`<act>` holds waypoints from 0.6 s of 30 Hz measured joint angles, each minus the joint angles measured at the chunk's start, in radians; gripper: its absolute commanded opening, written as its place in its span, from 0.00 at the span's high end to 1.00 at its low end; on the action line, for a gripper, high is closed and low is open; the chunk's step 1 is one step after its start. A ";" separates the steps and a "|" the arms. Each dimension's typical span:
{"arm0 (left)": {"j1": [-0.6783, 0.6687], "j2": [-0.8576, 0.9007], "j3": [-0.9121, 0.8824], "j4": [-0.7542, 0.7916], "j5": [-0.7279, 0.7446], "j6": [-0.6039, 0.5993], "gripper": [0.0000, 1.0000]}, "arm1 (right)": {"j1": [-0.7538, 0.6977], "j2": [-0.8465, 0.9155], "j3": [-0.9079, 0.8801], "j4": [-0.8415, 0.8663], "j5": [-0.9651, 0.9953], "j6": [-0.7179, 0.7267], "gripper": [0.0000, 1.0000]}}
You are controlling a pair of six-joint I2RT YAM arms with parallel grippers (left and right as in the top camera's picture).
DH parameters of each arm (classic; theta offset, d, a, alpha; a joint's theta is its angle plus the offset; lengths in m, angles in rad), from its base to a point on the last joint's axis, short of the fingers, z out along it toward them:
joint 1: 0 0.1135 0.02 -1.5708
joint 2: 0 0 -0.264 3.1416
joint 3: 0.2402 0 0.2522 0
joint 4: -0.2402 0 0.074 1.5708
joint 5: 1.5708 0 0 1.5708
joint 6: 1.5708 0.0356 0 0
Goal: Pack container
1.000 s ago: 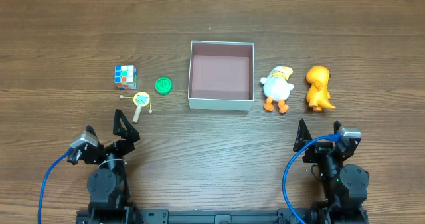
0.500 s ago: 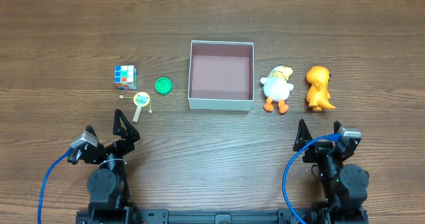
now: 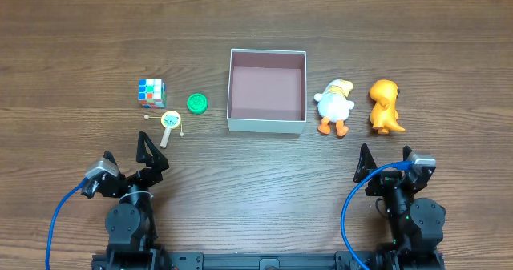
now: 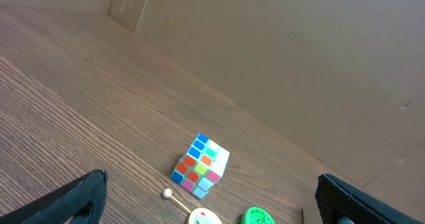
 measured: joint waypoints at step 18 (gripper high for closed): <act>0.000 0.003 0.046 -0.146 0.370 -0.038 0.00 | 0.000 0.047 0.059 -0.110 -0.393 0.132 0.00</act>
